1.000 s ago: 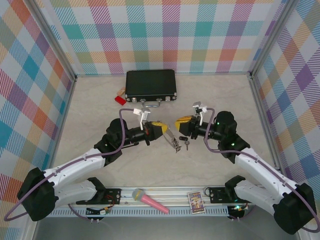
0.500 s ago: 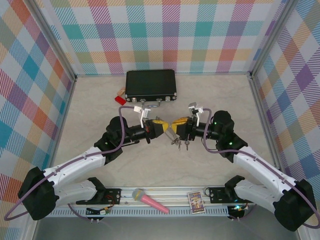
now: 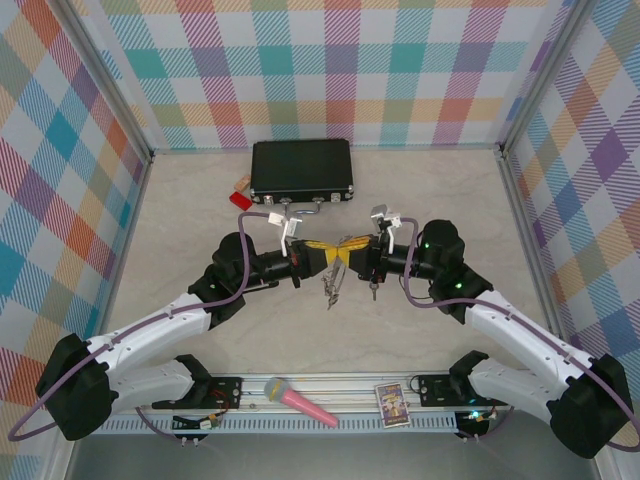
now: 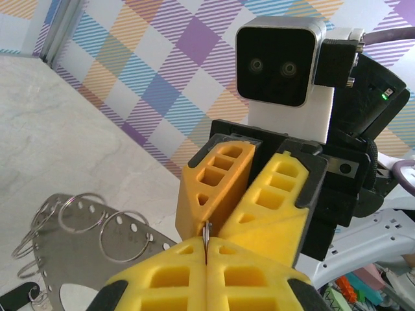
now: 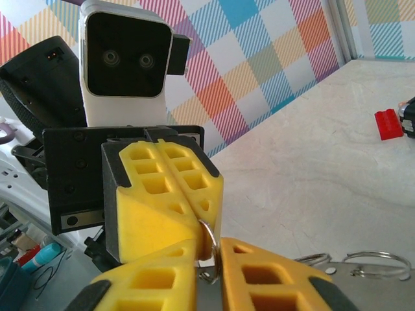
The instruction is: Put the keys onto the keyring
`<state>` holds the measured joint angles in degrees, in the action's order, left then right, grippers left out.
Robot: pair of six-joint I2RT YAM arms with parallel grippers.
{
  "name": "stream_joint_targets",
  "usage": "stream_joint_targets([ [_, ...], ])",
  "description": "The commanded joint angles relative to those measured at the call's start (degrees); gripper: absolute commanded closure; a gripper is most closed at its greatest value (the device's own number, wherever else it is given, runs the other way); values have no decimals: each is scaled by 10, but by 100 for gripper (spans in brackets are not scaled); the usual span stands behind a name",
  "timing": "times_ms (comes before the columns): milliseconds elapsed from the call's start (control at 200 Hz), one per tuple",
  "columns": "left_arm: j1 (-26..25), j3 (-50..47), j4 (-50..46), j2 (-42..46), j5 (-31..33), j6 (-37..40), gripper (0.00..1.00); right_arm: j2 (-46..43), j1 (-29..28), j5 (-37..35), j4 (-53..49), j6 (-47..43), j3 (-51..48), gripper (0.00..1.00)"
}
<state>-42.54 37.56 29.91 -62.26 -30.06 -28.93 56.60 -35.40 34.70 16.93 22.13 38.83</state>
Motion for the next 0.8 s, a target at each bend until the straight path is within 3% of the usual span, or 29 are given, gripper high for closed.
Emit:
stream_joint_targets([
  [0,3,19,10,1,-16,4,100,6,-6,-1,2,-15,21,89],
  [155,3,19,7,4,-15,6,100,7,-7,-4,-6,-20,22,100],
  [300,3,18,5,5,-13,8,100,2,-7,-6,0,-19,15,100],
  [410,4,12,12,15,-8,7,79,-2,-7,-10,7,-17,10,100],
  [795,19,-6,34,38,-1,-12,75,-5,-7,-13,28,-3,4,100],
])
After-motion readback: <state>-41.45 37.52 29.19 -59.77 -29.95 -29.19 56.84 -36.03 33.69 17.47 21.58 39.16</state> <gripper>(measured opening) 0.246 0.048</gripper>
